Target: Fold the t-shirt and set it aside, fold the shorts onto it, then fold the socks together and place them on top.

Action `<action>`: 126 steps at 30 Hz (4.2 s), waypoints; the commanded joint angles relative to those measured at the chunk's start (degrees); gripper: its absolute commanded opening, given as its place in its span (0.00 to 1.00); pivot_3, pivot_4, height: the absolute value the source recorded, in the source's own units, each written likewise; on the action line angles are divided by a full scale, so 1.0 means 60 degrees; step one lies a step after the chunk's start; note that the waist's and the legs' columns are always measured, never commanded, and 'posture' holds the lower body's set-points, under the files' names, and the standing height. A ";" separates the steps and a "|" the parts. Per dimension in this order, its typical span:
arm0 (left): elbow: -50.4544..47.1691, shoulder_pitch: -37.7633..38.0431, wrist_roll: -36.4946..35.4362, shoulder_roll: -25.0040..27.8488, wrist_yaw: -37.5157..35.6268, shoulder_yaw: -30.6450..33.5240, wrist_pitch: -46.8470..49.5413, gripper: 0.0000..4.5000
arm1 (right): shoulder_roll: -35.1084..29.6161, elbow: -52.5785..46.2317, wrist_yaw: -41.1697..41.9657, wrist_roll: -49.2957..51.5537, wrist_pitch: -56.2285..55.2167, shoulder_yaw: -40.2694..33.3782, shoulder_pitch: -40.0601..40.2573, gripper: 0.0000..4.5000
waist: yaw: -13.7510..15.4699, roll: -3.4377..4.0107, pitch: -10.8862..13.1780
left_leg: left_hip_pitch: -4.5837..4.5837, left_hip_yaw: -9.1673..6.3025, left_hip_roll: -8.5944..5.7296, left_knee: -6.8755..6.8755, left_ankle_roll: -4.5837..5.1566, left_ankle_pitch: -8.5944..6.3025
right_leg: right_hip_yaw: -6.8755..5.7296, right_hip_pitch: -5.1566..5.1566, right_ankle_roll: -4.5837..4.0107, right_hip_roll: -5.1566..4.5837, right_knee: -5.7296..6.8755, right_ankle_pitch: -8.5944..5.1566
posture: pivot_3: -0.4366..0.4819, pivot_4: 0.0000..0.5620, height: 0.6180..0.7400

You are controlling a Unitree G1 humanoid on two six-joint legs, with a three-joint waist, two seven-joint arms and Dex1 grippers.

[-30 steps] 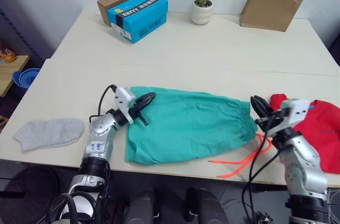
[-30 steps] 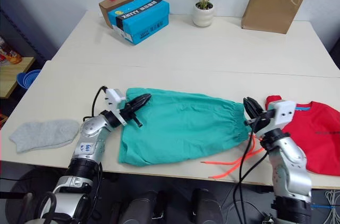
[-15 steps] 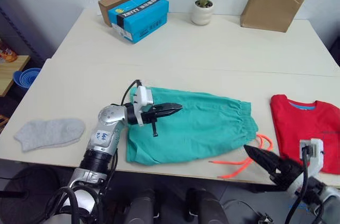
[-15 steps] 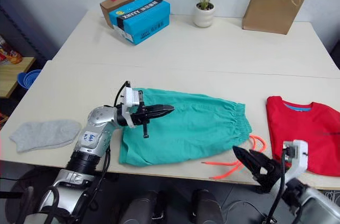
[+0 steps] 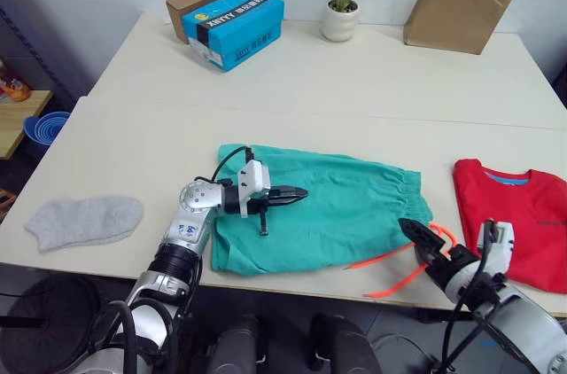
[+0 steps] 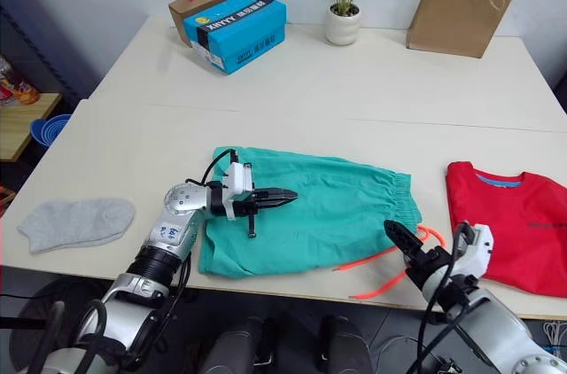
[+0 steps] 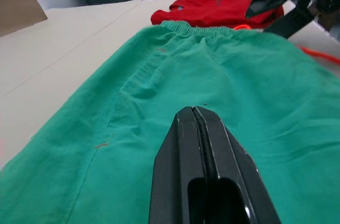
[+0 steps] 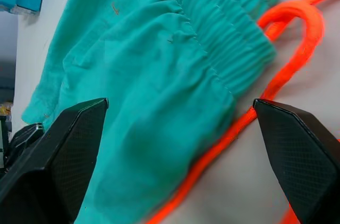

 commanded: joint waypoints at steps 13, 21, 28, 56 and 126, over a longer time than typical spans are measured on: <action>0.0217 0.0141 0.0242 -0.0027 0.0370 0.0184 -0.0121 0.00 | 0.1902 0.1636 0.1602 -0.3969 -0.0730 0.1696 -0.1810 0.32 | -0.0273 -0.0062 -0.0037 | 0.0009 0.0003 0.0032 -0.0004 -0.0017 0.0013 | 0.0001 -0.0008 -0.0011 0.0020 0.0009 0.0017 | 0.48 0.27 1.00; 0.0065 -0.0066 0.0723 0.0329 0.1051 0.0213 0.0721 0.00 | 0.2527 0.1525 0.2793 -0.7683 -0.2717 0.1572 -0.1782 0.01 | -0.0236 -0.0126 -0.0076 | 0.0009 0.0004 0.0032 0.0005 -0.0040 -0.0003 | 0.0003 -0.0001 -0.0018 0.0014 0.0000 0.0031 | 0.48 0.27 1.00; -0.1235 0.0356 0.0289 0.0464 0.1342 0.0472 0.2589 0.00 | 0.2516 0.1485 0.3341 -0.8813 -0.3570 0.0622 -0.1944 0.01 | -0.0088 -0.0094 -0.0057 | -0.0017 0.0007 0.0027 -0.0009 -0.0066 0.0032 | 0.0001 -0.0026 -0.0017 0.0019 0.0000 0.0030 | 0.48 0.27 1.00; -0.3226 0.1745 0.0110 0.1410 0.2658 0.1222 0.5020 0.00 | 0.0751 0.2495 0.9332 -1.4205 -0.3660 0.6221 -0.5549 0.01 | -0.0249 -0.0054 -0.0032 | -0.0010 0.0019 0.0032 0.0007 -0.0085 0.0048 | 0.0002 -0.0045 -0.0036 0.0015 0.0036 0.0020 | 0.48 0.27 1.00; -0.2796 0.1786 -0.0239 0.1280 0.2210 0.0538 0.3906 0.00 | 0.1269 0.6519 1.2047 -1.3486 -0.5311 0.3834 -0.6363 0.01 | -0.0032 -0.0042 -0.0009 | -0.0008 0.0023 0.0025 0.0012 -0.0089 0.0050 | -0.0013 -0.0024 -0.0040 0.0020 0.0056 0.0031 | 0.48 0.27 1.00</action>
